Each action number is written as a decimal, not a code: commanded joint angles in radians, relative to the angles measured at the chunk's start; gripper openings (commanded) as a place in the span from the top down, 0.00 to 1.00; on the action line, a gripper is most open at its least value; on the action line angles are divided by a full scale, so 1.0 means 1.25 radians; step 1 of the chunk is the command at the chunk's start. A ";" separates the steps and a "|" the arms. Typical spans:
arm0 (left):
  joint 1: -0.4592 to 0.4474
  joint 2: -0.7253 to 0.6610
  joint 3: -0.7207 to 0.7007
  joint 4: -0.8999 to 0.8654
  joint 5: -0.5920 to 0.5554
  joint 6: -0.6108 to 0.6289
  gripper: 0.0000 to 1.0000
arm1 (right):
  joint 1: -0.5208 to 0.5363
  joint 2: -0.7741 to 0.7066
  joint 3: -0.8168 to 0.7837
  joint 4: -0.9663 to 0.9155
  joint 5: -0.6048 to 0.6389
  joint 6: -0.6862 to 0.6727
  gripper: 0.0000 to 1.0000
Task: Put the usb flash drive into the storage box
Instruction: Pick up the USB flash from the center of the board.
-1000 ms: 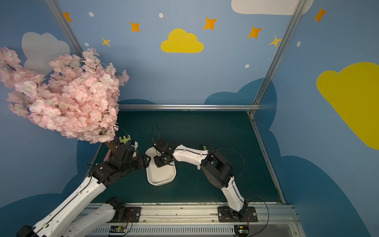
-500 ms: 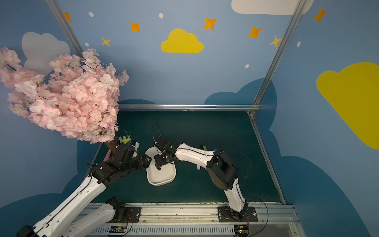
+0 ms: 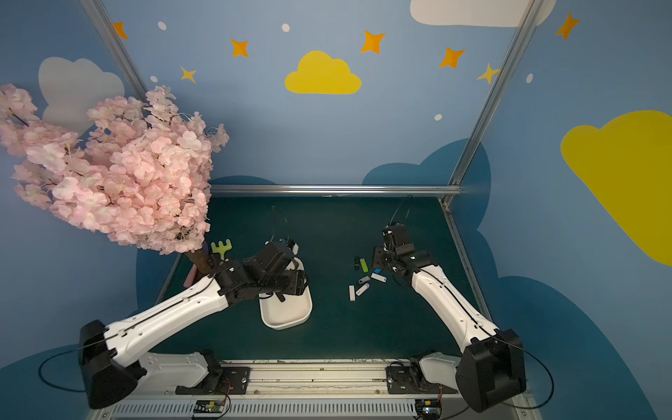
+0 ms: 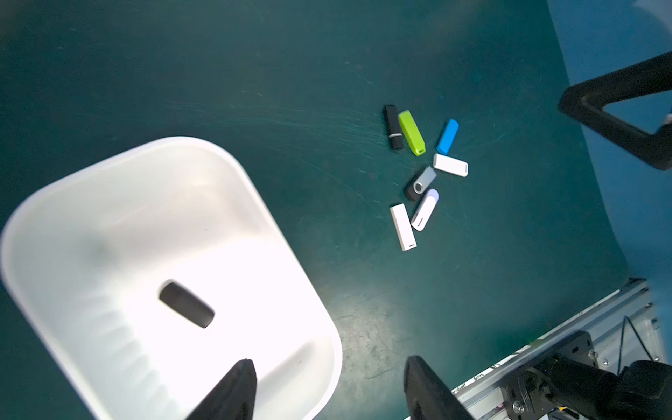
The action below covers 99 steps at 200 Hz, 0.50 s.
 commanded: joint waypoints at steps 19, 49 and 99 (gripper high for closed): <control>-0.094 0.248 0.177 -0.059 -0.064 -0.037 0.34 | -0.137 -0.088 -0.121 0.087 0.001 0.087 0.49; -0.123 0.415 0.298 -0.063 -0.031 -0.039 0.37 | -0.175 -0.151 -0.240 0.218 0.025 0.126 0.48; -0.125 0.603 0.409 -0.077 0.016 -0.030 0.44 | -0.199 -0.214 -0.296 0.234 0.040 0.146 0.48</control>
